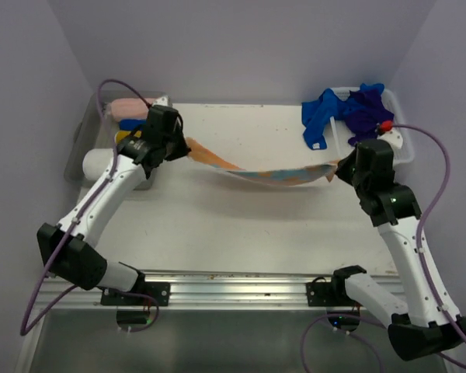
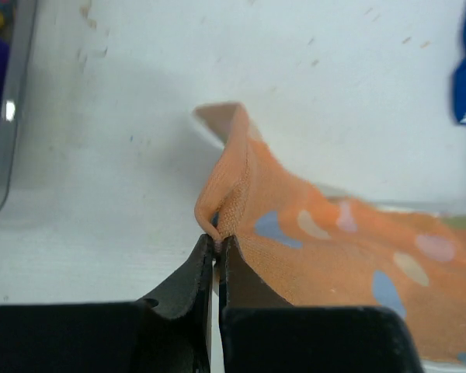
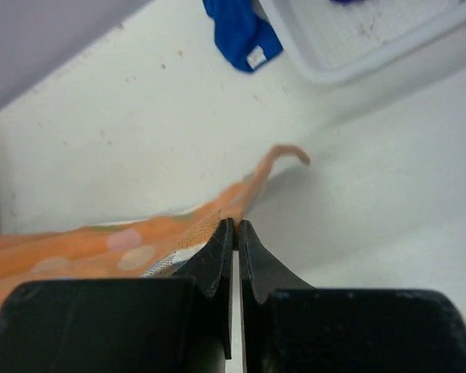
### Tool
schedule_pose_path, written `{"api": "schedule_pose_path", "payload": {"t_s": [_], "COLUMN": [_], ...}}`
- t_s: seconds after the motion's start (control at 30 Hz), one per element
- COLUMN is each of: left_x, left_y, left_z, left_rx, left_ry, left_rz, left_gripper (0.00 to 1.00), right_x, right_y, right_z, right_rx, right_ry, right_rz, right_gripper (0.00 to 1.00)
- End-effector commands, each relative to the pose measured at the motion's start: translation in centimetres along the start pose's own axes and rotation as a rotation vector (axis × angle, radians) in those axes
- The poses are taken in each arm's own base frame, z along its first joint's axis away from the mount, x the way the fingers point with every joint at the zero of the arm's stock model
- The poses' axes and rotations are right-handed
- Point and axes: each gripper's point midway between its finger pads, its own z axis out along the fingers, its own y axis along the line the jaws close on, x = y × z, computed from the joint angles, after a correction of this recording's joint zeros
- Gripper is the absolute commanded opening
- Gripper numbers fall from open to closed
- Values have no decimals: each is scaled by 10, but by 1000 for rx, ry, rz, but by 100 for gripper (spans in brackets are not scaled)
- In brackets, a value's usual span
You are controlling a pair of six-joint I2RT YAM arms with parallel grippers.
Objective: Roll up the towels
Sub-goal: Flatten the towel
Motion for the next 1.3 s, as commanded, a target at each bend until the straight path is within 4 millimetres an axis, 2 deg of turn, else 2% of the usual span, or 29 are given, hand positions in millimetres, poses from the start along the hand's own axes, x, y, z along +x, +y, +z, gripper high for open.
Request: {"api": "schedule_pose_path", "payload": {"t_s": [0.0,0.1,0.2,0.3,0.37,0.43,0.47,0.5,0.57,0.7,0.77,0.8,0.87,0.9,0.93,0.97,1.0,1.03,1.07,1.1,1.13,1.17,1.2,1.23,1.27], "left_x": [-58,-75,-83,-80,-70,-60,-56,-52,-43,-21,-10,-6,3,4,8,12,11,14,21,21,15,24,26,19,30], "left_y": [-12,-17,-17,-11,-4,8,10,12,17,21,25,25,29,34,40,45,48,52,54,55,54,61,63,60,65], "left_z": [-70,-104,-131,-152,-155,-174,-168,-180,-191,-196,-189,-184,-162,-152,-140,-117,-103,-86,-60,-43,-24,6,20,30,54], "left_rx": [62,117,154,176,172,188,177,204,229,257,238,229,173,123,67,-6,-44,-70,-94,-76,-71,-112,-130,-144,-178], "left_ry": [-169,-244,-303,-325,-311,-337,-324,-342,-346,-284,-234,-212,-147,-133,-101,-50,-37,-4,55,88,79,140,168,170,228], "left_rz": [6,-3,-13,-23,-21,-33,-31,-33,-33,-19,-26,-30,-46,-50,-49,-36,-30,-25,1,-22,-31,-24,-20,-16,1], "left_gripper": [0,0,0,0,0,0,0,0,0,0,0,0,0,0,0,0,0,0,0,0,0,0,0,0,0], "right_x": [-50,-70,-77,-79,-75,-68,-66,-65,-58,-44,-38,-32,-24,-12,-11,-6,5,1,9,15,8,22,17,14,25], "right_y": [-6,-7,-11,-17,-25,-32,-34,-34,-37,-37,-41,-44,-47,-50,-45,-43,-44,-37,-33,-34,-24,-26,-20,-13,-16], "right_z": [-42,-67,-87,-105,-117,-128,-128,-134,-140,-149,-147,-140,-123,-108,-96,-78,-60,-45,-20,-4,13,41,52,69,92], "right_rx": [25,11,-4,-23,-22,-33,-28,-46,-59,-91,-74,-51,-6,23,24,50,79,79,109,134,124,177,183,185,226], "right_ry": [-132,-193,-226,-246,-250,-244,-236,-240,-220,-168,-149,-131,-98,-63,-61,-28,12,-2,38,57,27,90,89,76,121], "right_rz": [-23,-8,11,25,30,35,34,50,54,87,85,75,56,22,16,-9,-50,-52,-89,-124,-126,-170,-194,-205,-233], "right_gripper": [0,0,0,0,0,0,0,0,0,0,0,0,0,0,0,0,0,0,0,0,0,0,0,0,0]}}
